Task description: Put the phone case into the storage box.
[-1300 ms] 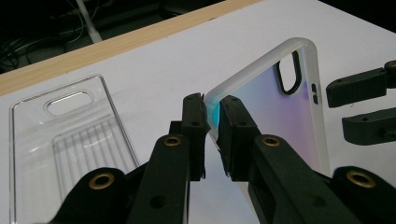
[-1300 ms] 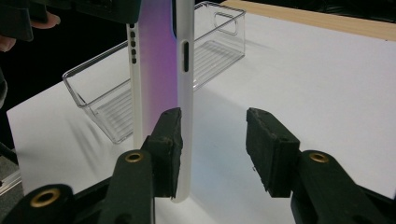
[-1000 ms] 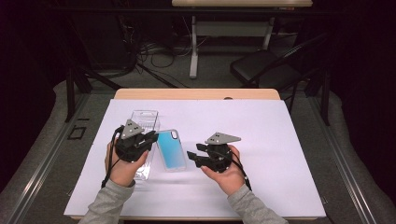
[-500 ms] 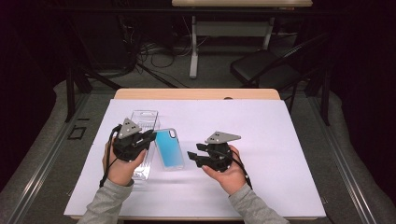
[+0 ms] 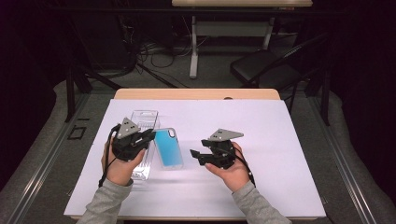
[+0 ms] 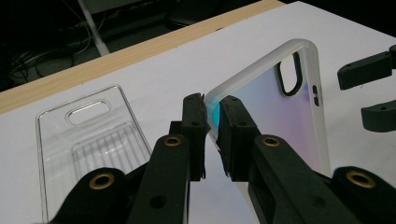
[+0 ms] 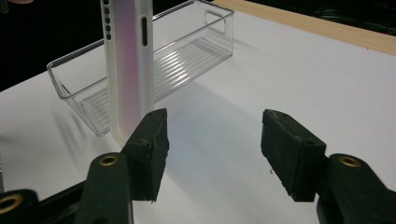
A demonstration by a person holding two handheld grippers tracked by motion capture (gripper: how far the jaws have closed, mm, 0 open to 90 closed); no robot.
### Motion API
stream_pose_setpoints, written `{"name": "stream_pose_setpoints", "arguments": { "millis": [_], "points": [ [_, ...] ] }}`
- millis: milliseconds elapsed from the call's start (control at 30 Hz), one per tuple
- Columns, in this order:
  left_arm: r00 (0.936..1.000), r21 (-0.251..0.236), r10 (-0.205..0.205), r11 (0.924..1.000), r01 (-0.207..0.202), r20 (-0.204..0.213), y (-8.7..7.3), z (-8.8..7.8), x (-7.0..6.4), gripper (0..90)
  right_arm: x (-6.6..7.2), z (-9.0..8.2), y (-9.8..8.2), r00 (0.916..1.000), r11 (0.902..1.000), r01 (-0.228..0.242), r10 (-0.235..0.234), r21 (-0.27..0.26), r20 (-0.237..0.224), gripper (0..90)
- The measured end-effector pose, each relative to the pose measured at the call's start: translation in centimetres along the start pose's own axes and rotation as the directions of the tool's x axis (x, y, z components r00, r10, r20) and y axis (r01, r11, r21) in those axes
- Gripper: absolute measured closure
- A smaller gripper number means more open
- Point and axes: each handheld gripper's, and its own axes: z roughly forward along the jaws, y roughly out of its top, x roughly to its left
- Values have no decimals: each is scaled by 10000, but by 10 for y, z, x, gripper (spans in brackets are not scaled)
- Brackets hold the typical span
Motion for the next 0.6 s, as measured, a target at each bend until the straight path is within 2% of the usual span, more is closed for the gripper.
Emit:
{"name": "stream_pose_setpoints", "arguments": {
  "millis": [167,333,600],
  "points": [
    [10000,-26,23,10000,-23,9,0,1,1,816,-3,0,0,9997,9997,-202,200,105,139,352],
    [10000,-86,-17,10000,17,22,-1,0,2,816,-7,-1,-1,9993,9996,-276,277,-47,232,315],
    [10000,-194,89,9998,-88,37,0,2,4,816,-14,-4,0,9976,9999,-69,75,-92,694,299]
  ]
}}
